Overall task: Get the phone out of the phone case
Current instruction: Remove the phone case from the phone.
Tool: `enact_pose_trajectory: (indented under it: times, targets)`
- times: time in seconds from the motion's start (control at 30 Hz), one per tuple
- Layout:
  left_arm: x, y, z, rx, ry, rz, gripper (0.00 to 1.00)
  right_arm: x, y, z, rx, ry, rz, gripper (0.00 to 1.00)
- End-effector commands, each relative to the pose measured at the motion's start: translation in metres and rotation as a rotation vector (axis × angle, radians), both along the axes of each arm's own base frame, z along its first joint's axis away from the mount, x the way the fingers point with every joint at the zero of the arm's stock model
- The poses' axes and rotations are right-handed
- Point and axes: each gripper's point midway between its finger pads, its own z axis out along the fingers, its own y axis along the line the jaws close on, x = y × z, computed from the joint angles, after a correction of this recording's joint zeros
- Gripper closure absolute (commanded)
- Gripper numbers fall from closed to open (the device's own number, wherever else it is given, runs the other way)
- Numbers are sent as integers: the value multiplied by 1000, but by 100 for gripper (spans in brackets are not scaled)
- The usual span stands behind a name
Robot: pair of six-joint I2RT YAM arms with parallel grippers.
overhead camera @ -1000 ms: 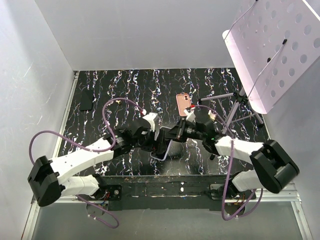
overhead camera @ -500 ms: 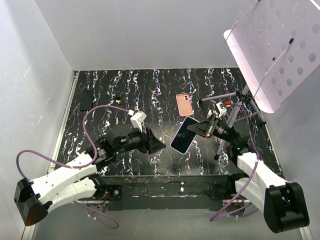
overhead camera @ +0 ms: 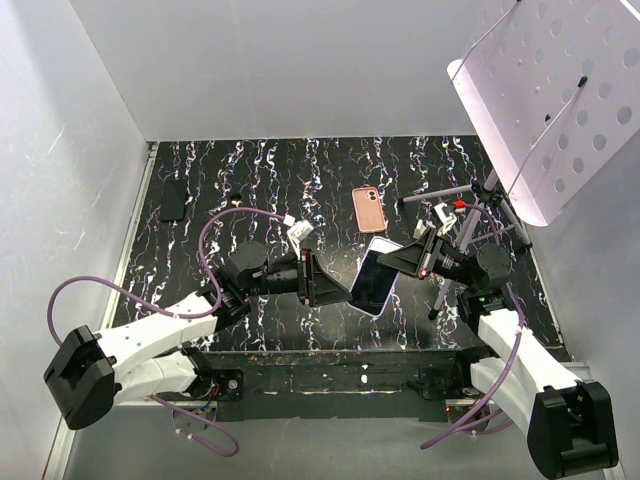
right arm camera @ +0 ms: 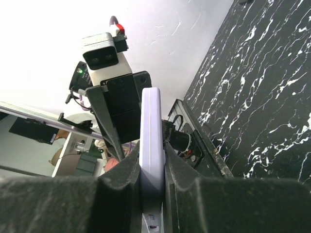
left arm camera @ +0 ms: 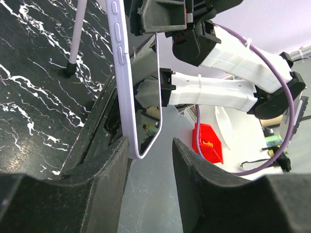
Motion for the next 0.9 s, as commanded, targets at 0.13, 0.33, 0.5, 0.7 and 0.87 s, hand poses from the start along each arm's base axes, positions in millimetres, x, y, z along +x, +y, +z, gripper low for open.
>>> enact_pose_trajectory:
  times: [0.13, 0.33, 0.5, 0.7, 0.87]
  targets:
    - [-14, 6, 15, -60, -41, -43, 61, -8, -2, 48, 94, -111, 0, 99]
    - [-18, 3, 6, -38, -5, -82, 65, -10, -3, 56, 101, -128, -4, 99]
    - [-18, 2, 6, -57, 3, -78, 69, -11, -4, 60, 102, -134, -14, 99]
    - [-17, 3, -2, -23, 10, -74, 73, -14, -5, 62, 95, -142, -19, 99]
    - [-17, 4, -5, 5, 4, -75, 64, -13, -5, 60, 90, -131, -28, 99]
